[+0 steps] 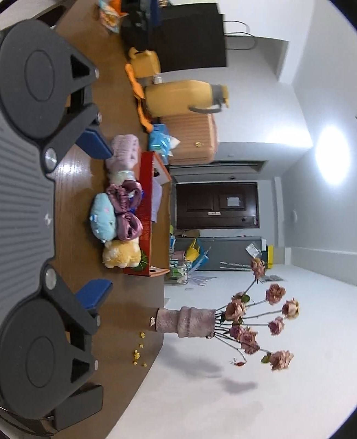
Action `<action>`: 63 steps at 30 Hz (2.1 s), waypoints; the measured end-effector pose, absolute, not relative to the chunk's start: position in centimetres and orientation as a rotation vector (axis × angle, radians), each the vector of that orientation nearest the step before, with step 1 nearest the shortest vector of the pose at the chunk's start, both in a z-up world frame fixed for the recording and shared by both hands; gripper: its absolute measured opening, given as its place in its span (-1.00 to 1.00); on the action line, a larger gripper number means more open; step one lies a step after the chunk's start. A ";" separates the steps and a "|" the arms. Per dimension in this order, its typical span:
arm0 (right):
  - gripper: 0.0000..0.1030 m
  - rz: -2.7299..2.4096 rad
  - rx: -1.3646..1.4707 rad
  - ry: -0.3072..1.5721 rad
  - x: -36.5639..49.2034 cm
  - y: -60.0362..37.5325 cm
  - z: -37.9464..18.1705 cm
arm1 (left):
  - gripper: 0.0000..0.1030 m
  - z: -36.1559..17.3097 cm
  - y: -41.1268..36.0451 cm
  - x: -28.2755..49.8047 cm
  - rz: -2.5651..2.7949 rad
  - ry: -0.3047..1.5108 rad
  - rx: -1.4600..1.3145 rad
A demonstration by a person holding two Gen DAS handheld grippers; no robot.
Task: Organize soft objects
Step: 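Move both grippers back toward the white-and-yellow plush lamb, then close both grippers on the white-and-yellow plush lamb and lift it, then carry the plush lamb into the cardboard box and open both grippers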
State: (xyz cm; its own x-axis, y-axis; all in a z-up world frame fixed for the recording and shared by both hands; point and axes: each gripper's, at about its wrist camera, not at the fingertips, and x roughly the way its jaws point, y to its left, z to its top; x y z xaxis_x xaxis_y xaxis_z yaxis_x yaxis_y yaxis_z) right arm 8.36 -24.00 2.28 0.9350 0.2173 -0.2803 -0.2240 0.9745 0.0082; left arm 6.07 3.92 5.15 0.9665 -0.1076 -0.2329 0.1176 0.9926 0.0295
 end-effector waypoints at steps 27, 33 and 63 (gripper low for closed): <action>0.17 0.202 0.083 0.564 35.5 -27.9 -4.3 | 0.36 -1.0 -6.8 41.8 -0.365 0.714 0.043; -0.29 0.260 0.250 0.588 36.4 -30.7 -5.2 | 0.27 -2.5 -7.8 43.3 -0.475 0.764 -0.012; -0.33 0.292 0.248 0.388 30.9 -29.6 4.9 | -0.12 8.0 -6.5 37.5 -0.549 0.556 -0.059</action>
State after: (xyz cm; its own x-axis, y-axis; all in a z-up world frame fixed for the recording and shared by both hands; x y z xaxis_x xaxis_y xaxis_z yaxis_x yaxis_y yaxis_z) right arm 30.93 -29.63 4.93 0.8848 0.3251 -0.3338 -0.2310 0.9282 0.2916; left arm 37.54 -6.46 8.04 0.7101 -0.5102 -0.4853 0.4791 0.8551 -0.1980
